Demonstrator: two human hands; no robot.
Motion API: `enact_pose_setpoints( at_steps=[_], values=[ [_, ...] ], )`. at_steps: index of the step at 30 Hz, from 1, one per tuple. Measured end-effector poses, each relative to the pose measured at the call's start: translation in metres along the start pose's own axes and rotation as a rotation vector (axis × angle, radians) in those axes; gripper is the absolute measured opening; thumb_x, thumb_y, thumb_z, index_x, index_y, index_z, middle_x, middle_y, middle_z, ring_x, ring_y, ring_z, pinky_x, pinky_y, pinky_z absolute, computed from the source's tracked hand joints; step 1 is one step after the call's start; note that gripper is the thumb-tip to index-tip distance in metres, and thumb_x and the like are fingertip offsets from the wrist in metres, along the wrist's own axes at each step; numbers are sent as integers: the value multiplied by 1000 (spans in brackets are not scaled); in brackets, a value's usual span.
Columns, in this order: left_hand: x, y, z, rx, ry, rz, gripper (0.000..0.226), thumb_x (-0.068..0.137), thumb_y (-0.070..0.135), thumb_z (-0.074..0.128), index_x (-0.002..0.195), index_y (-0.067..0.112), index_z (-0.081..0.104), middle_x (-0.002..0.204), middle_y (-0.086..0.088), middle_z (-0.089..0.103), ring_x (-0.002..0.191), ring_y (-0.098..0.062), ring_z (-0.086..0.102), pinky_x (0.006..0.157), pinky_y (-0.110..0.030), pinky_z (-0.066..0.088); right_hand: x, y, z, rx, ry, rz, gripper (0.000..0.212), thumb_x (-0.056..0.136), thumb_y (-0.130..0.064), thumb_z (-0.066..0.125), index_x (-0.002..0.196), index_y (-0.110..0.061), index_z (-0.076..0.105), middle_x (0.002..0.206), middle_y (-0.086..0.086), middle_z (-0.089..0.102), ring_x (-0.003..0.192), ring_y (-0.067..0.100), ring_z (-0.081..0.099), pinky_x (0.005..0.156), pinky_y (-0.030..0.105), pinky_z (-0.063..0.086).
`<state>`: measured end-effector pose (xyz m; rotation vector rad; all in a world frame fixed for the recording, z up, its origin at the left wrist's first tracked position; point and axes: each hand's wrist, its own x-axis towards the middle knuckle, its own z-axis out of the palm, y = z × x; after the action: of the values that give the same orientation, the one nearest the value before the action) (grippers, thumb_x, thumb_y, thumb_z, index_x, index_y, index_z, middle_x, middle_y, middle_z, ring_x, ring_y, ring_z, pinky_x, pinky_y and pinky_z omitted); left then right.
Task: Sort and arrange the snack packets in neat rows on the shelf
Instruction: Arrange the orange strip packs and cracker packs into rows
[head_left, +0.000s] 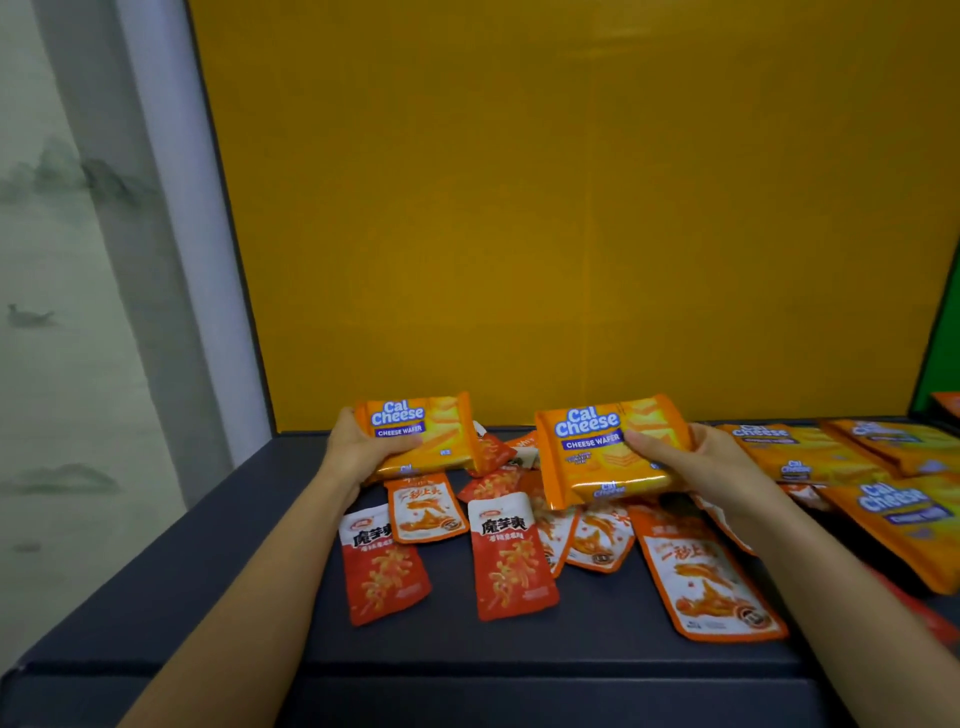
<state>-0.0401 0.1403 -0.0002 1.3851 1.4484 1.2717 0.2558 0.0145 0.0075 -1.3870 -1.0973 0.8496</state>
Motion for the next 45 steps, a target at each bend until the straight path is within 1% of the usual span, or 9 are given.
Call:
enact_pose_setpoints(
  at_steps=[4,9,14,18,26,29,34,40,45],
  values=[
    [-7,15,-10,-64,54,78,51,67,12,80,110,9,54,115,-18,63,90,-24,59,81,-38,50,-7,-4,-10,65,41,-9,21,78,-19,71,94,-6,64,90,9,71,59,7,69,51,16,53],
    [-17,56,-13,-111,63,234,64,71,21,75,126,8,46,112,-4,57,97,-23,58,83,-37,49,-18,-6,-50,52,168,-61,54,70,-37,74,112,-7,59,105,11,69,84,20,67,72,31,54],
    [-49,97,32,-215,-156,238,29,77,15,71,103,16,58,87,-6,68,59,-13,64,58,-26,54,-45,-4,-112,62,287,-68,37,81,-29,67,109,-6,60,87,6,69,57,7,67,44,14,48],
    [-87,116,95,-284,-365,131,11,78,14,69,86,15,63,53,7,70,43,-6,64,41,-18,52,-72,4,-179,50,361,-51,32,82,-31,66,106,-11,63,79,-2,71,53,2,67,47,17,53],
    [-193,152,250,-297,-642,59,6,79,12,68,84,14,63,49,4,68,40,-8,63,38,-20,51,-154,25,-333,5,524,-14,32,84,-26,64,109,-7,61,89,5,69,64,8,68,54,18,50],
    [-235,160,309,-262,-705,60,7,78,15,69,82,15,63,49,5,68,41,-6,63,40,-18,51,-184,37,-394,13,566,35,37,82,-28,66,113,-8,60,96,6,70,75,16,67,66,28,51],
    [-300,168,400,-246,-762,56,20,76,19,71,92,12,62,66,-1,68,48,-11,63,40,-20,49,-221,56,-487,-32,647,74,43,80,-30,68,113,-5,57,99,9,69,77,18,64,59,26,48],
    [-354,199,497,-291,-828,97,12,79,9,68,78,17,59,53,9,68,40,1,61,39,-11,47,-245,62,-581,-63,711,92,40,81,-31,67,111,-6,58,90,5,68,67,13,65,55,24,50],
    [-381,220,576,-249,-868,130,9,78,12,70,82,15,62,78,-6,66,46,-6,63,47,-17,52,-248,74,-648,-73,762,98,47,81,-33,67,116,-3,57,100,12,67,73,18,61,51,22,48]
  ],
)
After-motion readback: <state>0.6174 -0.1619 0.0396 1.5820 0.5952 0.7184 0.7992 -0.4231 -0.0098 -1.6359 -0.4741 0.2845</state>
